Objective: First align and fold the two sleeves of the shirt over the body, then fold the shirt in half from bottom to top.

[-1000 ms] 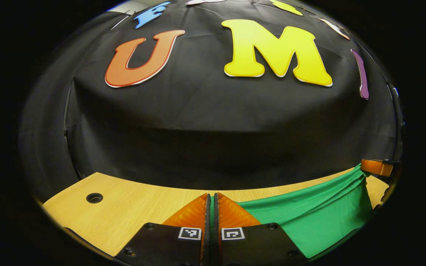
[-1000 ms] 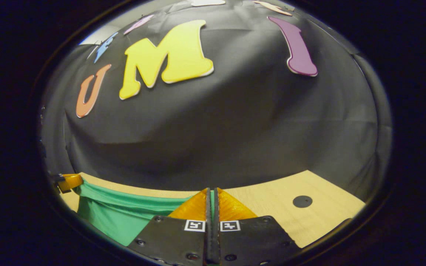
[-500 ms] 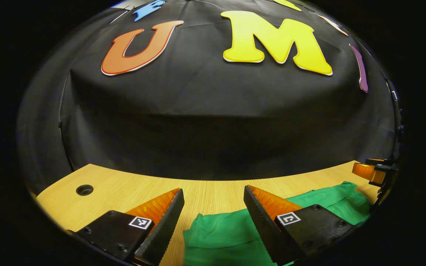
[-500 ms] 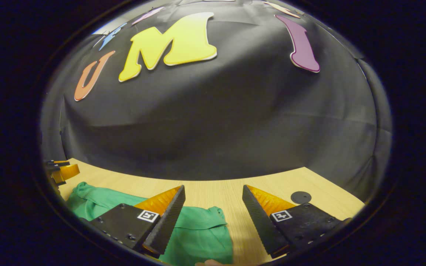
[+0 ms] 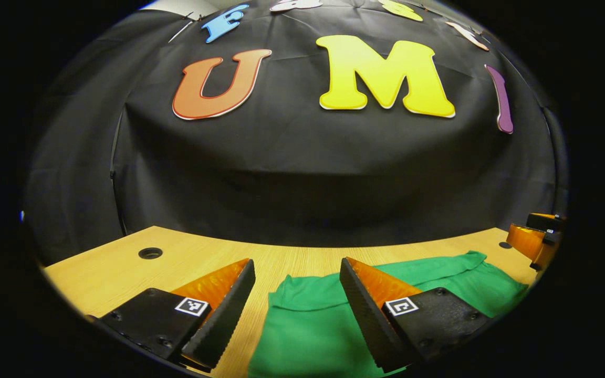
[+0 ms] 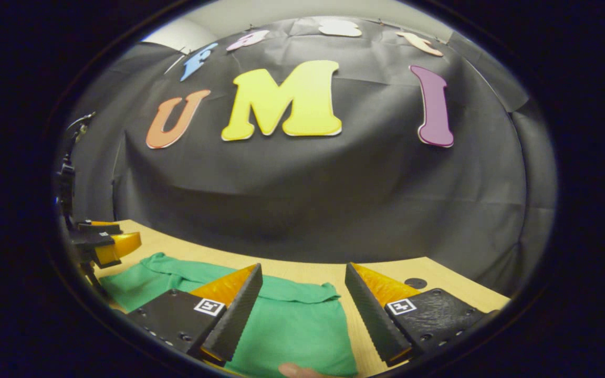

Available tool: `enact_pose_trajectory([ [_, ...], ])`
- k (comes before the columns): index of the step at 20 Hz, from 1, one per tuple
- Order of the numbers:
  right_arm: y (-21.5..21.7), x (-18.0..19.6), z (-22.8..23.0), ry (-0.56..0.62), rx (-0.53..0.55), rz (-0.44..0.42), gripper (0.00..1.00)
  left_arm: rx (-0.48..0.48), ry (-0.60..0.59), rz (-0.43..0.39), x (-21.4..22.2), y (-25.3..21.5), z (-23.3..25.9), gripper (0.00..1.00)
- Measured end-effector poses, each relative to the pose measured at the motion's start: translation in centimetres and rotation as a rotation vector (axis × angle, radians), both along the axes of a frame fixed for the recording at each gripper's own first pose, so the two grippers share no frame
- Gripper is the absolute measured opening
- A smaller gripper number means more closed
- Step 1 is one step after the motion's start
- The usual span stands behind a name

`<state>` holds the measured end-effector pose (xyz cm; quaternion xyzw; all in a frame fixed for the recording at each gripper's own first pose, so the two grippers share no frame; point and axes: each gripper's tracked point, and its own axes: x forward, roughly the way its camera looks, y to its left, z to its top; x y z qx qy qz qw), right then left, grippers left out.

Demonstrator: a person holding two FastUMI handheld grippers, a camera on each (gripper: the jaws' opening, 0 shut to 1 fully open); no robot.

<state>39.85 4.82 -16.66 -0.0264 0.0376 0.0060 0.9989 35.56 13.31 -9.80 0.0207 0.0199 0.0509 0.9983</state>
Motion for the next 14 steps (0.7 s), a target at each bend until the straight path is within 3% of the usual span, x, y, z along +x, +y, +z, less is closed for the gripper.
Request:
enact_pose_trajectory([
  [4,1.6,-5.3,2.3,-0.122,-0.129,0.026,0.95,0.054,-0.033,-0.001,-4.6,-1.1,0.4,1.00],
  [9,2.6,-11.4,0.9,-0.112,-0.124,0.061,0.95,-0.005,0.001,0.017,-10.1,-2.1,-1.4,1.00],
  [14,3.8,-17.8,1.6,-0.080,-0.078,0.123,0.96,0.092,-0.057,0.052,-17.0,-3.5,0.4,1.00],
])
